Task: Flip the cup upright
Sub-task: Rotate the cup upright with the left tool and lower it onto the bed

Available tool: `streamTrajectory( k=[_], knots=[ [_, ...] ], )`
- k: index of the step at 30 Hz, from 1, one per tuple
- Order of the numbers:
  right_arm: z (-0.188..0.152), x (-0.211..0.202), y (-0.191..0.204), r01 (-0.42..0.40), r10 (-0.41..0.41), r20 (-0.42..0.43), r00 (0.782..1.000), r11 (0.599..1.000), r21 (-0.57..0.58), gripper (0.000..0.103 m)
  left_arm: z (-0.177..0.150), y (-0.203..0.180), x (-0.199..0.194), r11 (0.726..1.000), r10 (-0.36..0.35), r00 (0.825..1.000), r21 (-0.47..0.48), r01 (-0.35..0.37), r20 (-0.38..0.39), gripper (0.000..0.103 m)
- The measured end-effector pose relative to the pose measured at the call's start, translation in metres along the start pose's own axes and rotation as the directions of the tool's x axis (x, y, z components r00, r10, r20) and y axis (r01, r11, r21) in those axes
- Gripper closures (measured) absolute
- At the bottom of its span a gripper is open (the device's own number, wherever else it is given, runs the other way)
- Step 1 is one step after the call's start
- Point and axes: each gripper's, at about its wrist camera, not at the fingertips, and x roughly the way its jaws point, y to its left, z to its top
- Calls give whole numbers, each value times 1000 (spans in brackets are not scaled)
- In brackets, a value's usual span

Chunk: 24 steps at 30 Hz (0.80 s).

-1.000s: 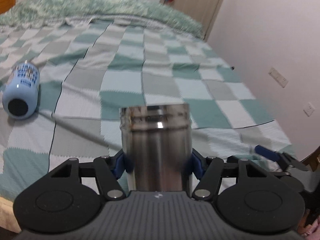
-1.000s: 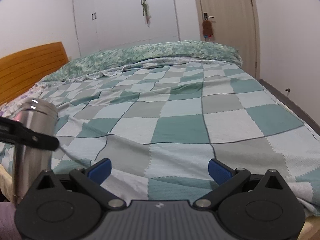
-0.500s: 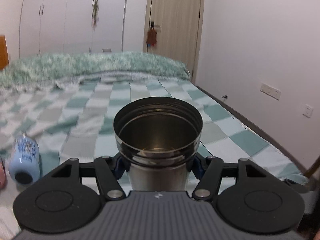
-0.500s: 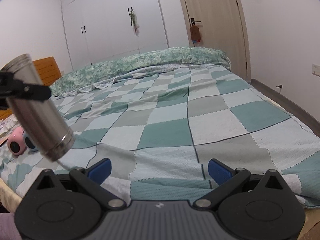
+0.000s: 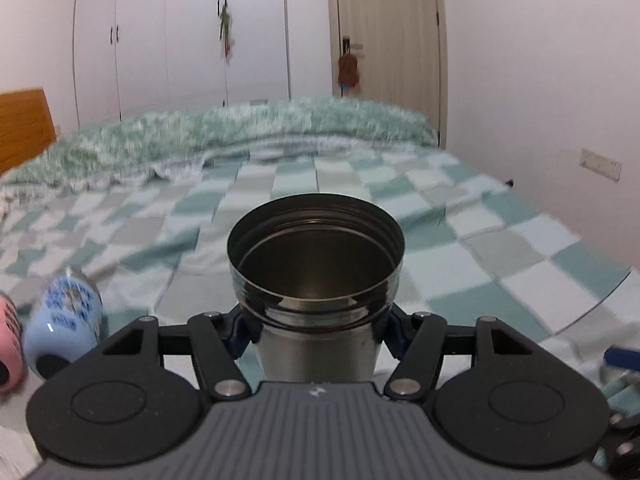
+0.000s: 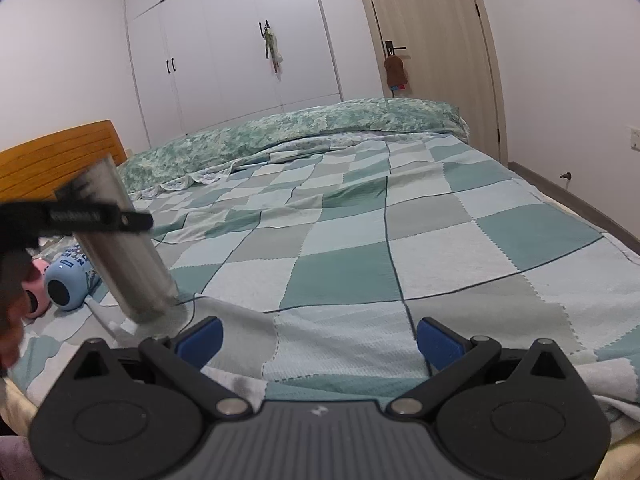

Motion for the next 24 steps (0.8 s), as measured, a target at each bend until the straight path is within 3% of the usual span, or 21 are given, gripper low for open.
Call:
streamTrajectory(
  k=[8, 10, 12, 14, 24],
  knots=[
    [-1, 5, 6, -8, 8, 2, 1000, 1000, -11, 0, -12, 7, 3, 1000, -16, 1000, 2, 16, 16, 39],
    [0, 2, 8, -6, 6, 5, 1000, 1000, -12, 0, -11, 10, 1, 999, -33, 999, -8, 33, 22, 29],
    [2, -1, 11, -5, 6, 11, 1000, 1000, -18, 0, -8, 14, -9, 998, -47, 997, -29, 49, 59, 0],
    [4, -8, 15, -8, 9, 21, 1000, 1000, -29, 0, -6, 20, -26, 997, -49, 992, -45, 55, 119, 0],
    [12, -45, 54, -45, 54, 93, 994, 994, -97, 0, -4, 56, -126, 996, -39, 962, -65, 58, 269, 0]
  ],
)
